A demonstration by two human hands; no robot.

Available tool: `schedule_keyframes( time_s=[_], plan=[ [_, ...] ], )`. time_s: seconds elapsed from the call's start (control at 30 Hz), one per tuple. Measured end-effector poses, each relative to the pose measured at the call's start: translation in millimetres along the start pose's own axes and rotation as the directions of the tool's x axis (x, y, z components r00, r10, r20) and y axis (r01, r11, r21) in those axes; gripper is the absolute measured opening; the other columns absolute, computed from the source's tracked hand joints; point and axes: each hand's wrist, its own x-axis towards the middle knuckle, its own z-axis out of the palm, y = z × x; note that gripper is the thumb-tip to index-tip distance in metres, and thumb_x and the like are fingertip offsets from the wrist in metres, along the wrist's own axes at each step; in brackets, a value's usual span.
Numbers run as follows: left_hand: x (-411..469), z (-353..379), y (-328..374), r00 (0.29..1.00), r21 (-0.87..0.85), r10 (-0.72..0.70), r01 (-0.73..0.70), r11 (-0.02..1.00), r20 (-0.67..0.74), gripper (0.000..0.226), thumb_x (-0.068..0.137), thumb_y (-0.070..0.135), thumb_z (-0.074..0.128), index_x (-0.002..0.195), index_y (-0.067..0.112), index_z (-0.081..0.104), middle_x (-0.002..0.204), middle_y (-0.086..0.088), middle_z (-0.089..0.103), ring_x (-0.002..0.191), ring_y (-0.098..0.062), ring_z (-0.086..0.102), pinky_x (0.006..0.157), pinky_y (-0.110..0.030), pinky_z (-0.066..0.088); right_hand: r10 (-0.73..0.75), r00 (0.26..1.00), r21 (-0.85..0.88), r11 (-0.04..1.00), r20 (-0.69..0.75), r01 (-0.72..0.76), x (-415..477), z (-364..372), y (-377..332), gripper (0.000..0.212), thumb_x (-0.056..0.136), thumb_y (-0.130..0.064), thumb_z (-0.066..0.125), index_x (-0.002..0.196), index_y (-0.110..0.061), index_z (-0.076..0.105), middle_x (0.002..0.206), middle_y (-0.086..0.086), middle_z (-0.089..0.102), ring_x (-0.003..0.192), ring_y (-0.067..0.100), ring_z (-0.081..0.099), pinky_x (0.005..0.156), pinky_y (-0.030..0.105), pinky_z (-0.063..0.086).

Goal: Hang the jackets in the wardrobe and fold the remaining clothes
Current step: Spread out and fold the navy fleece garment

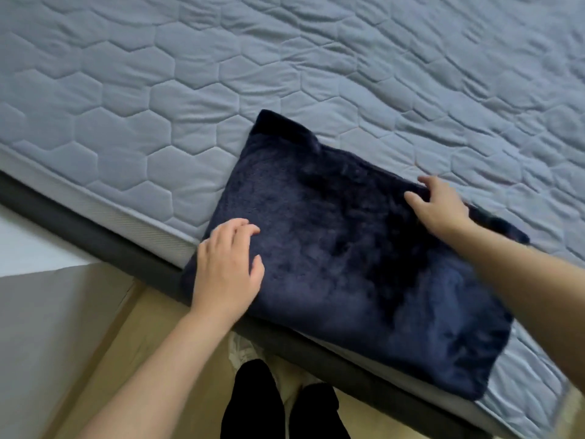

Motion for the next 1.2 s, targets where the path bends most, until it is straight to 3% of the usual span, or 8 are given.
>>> schedule_keyframes(
  time_s=[0.17,0.33,0.47,0.7,0.83,0.97,1.03,1.2],
  plan=[
    [40.0,43.1,122.3,0.908,-0.047,0.357,-0.356,0.933,0.219,0.032,0.083,0.018,0.061,0.115,0.018,0.058,0.120,0.003,0.053,0.117,-0.017,0.048,0.094,-0.034,0.036,0.205,0.979,0.263,0.945,-0.008,-0.196,-72.8,-19.9,117.8,0.055,0.088,-0.023,0.063,0.137,-0.008,0.046,0.136,0.014,0.052,0.125,0.030,0.049,0.106,0.040,0.037],
    [58.6,104.4,242.6,0.674,-0.021,0.609,-0.663,0.748,0.419,0.041,0.087,0.015,0.052,0.127,0.017,0.051,0.129,0.000,0.049,0.119,-0.022,0.045,0.093,-0.035,0.037,0.328,0.945,0.557,0.786,-0.004,-0.270,-126.9,-9.0,183.2,0.050,0.084,-0.004,0.064,0.131,-0.006,0.047,0.122,0.012,0.054,0.106,0.024,0.055,0.089,0.028,0.042],
    [64.9,144.6,319.7,0.416,0.079,0.735,-0.891,0.447,0.536,0.059,0.089,0.008,0.046,0.144,0.023,0.031,0.153,0.000,0.027,0.139,-0.022,0.026,0.104,-0.039,0.032,0.421,0.886,0.749,0.518,0.196,-0.412,-173.4,17.2,210.6,0.030,0.087,-0.009,0.066,0.114,-0.014,0.054,0.090,0.002,0.060,0.080,0.016,0.058,0.066,0.022,0.048],
    [83.4,186.3,399.6,0.054,0.174,0.543,-0.970,-0.172,0.838,0.059,0.096,0.010,0.036,0.150,0.026,0.017,0.154,0.004,0.024,0.147,-0.025,0.005,0.115,-0.057,0.008,0.113,0.899,0.771,0.476,0.423,-0.422,-240.2,51.9,230.1,0.025,0.082,-0.027,0.073,0.103,-0.016,0.065,0.099,-0.006,0.072,0.092,0.005,0.066,0.085,0.024,0.051],
    [88.8,191.8,412.6,0.047,0.245,0.512,-0.913,-0.327,0.858,0.042,0.091,0.018,0.044,0.132,0.024,0.043,0.130,-0.004,0.044,0.130,-0.027,0.030,0.113,-0.063,0.003,0.104,0.930,0.772,0.530,0.352,-0.351,-250.2,60.6,231.7,0.021,0.084,-0.033,0.066,0.096,-0.015,0.068,0.094,-0.001,0.071,0.090,0.012,0.065,0.081,0.030,0.050],
    [90.5,204.2,412.8,0.143,0.361,0.550,-0.878,-0.313,0.823,0.033,0.092,0.025,0.045,0.125,0.022,0.047,0.131,-0.009,0.039,0.127,-0.029,0.031,0.110,-0.066,-0.001,0.197,0.924,0.737,0.559,0.329,-0.381,-263.6,77.6,244.8,0.028,0.089,-0.028,0.063,0.075,-0.004,0.058,0.066,-0.002,0.052,0.064,0.008,0.046,0.062,0.029,0.036],
    [83.9,214.1,402.4,0.231,0.405,0.604,-0.899,-0.168,0.763,0.038,0.094,0.020,0.043,0.131,0.018,0.040,0.137,-0.012,0.034,0.132,-0.031,0.028,0.112,-0.066,0.001,0.213,0.913,0.715,0.570,0.347,-0.405,-263.3,83.7,248.1,0.028,0.089,-0.028,0.063,0.077,-0.003,0.057,0.068,-0.003,0.053,0.065,0.008,0.048,0.063,0.029,0.038],
    [42.2,211.4,346.4,0.576,0.283,0.664,-0.816,0.504,0.477,0.072,0.088,0.024,0.043,0.152,0.020,0.009,0.160,-0.011,0.001,0.147,-0.033,-0.001,0.115,-0.057,0.004,0.200,0.884,0.777,0.421,0.423,-0.467,-252.9,83.3,242.4,0.020,0.085,-0.015,0.062,0.104,-0.018,0.060,0.103,-0.005,0.069,0.098,0.008,0.063,0.095,0.034,0.049]
  ],
)
